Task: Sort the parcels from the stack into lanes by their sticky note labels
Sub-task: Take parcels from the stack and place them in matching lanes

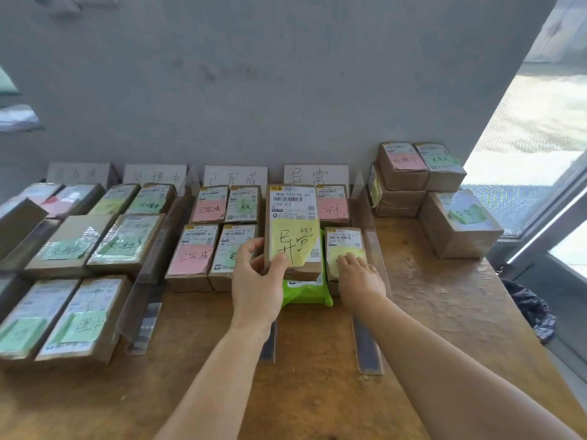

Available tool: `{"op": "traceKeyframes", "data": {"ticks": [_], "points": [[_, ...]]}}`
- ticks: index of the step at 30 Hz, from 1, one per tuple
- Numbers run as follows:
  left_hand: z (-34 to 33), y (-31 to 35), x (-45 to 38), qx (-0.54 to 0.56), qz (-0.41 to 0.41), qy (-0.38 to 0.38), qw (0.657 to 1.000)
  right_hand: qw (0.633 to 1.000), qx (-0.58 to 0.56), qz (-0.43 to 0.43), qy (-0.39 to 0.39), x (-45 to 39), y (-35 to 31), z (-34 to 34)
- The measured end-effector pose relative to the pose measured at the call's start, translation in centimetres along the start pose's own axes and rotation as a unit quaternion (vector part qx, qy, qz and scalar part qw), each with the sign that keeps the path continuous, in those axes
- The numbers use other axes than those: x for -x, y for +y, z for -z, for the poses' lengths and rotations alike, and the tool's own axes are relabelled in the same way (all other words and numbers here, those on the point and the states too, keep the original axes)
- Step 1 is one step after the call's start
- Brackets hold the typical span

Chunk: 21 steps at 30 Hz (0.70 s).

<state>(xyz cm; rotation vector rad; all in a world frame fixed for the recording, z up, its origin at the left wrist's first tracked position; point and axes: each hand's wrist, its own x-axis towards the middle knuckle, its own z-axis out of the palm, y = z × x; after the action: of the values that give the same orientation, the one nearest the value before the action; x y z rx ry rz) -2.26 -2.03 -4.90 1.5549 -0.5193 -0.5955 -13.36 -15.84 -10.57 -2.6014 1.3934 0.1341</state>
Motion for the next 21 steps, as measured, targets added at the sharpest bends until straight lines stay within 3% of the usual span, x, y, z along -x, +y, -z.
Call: {"op": "traceKeyframes", "data": {"ticks": [3,5,7,8,10,12,15,21], "points": [[-0.4,0.1,0.4,-0.008,-0.002,-0.003,1.000,0.999,-0.047,0.020,0.008,0.6,0.1,1.4],[-0.7,0.2,0.8,-0.009,0.001,0.000,1.000,0.979,-0.181,0.016,0.093,1.9,0.0,2.8],[-1.1,0.2,1.4,-0.011,0.009,-0.005,1.000,0.913,-0.357,0.015,0.196,4.1,-0.2,3.8],[-1.3,0.1,1.8,-0.018,0.011,-0.011,1.000,0.882,-0.423,0.022,0.206,5.3,-0.2,4.1],[-1.6,-0.2,3.1,-0.041,0.016,-0.023,0.999,0.854,-0.498,0.044,0.144,7.8,-0.4,4.3],[-1.7,-0.7,4.9,-0.075,0.018,-0.038,0.996,0.874,-0.478,0.054,0.073,10.0,-0.6,4.0],[-1.3,-2.2,7.7,-0.150,0.008,-0.055,0.987,0.921,-0.382,0.064,0.041,12.1,-0.1,2.3],[0.3,-5.2,12.2,-0.304,-0.006,-0.108,0.946,0.933,-0.355,0.056,-0.021,15.1,0.5,-1.4]]}}
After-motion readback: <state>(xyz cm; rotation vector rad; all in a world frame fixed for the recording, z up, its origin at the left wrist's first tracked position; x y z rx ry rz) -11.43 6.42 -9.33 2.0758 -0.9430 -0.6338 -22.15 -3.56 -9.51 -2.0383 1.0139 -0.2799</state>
